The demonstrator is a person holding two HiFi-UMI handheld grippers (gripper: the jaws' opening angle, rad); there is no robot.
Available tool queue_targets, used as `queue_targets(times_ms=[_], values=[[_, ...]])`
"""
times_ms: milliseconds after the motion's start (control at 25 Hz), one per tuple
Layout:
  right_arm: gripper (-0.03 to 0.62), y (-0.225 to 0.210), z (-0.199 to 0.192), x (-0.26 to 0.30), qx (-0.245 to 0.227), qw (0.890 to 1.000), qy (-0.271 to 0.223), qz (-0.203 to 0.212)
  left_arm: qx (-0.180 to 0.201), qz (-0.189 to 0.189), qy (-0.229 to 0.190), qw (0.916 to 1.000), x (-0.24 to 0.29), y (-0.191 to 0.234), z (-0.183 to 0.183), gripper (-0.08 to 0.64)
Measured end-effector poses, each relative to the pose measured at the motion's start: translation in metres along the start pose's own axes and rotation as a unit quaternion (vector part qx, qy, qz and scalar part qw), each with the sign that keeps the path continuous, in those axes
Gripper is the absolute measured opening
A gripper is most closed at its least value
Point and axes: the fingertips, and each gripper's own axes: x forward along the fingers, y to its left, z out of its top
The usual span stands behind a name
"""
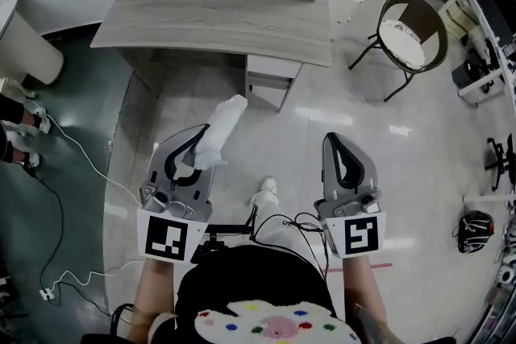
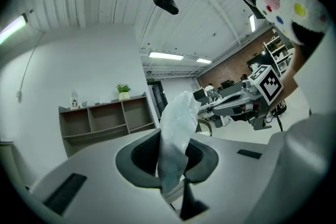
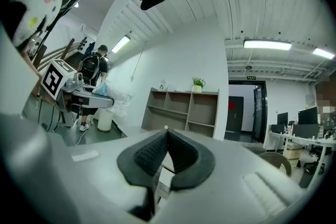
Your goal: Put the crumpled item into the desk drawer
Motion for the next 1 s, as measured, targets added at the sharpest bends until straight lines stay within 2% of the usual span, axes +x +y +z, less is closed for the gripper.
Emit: queue_targets(times_ms=[280,520,800,1000], values=[[0.009,-0.058,-0.002,0.056,0.005,1.0,-0.014,0.021,-0.004,0.019,0.007,0.9998,0.074,0.013,0.008,0.049],[0.009,-0.077,-0.012,0.082,0.011,0.999,-0.005,0.047,-0.005,0.039,0.015,0.9991,0.106,0.024,0.007,0.049],[0.009,-0.078,-0.032,0.107,0.028,0.998,0.011,0.051,-0.008,0.022,0.038,0.999,0.129,0.036,-0.015,0.049],[0.009,-0.08,-0.059,0.12,0.049,0.998,0.035,0.034,0.022,-0.013,0.047,0.9986,0.148,0.042,-0.027,0.049]])
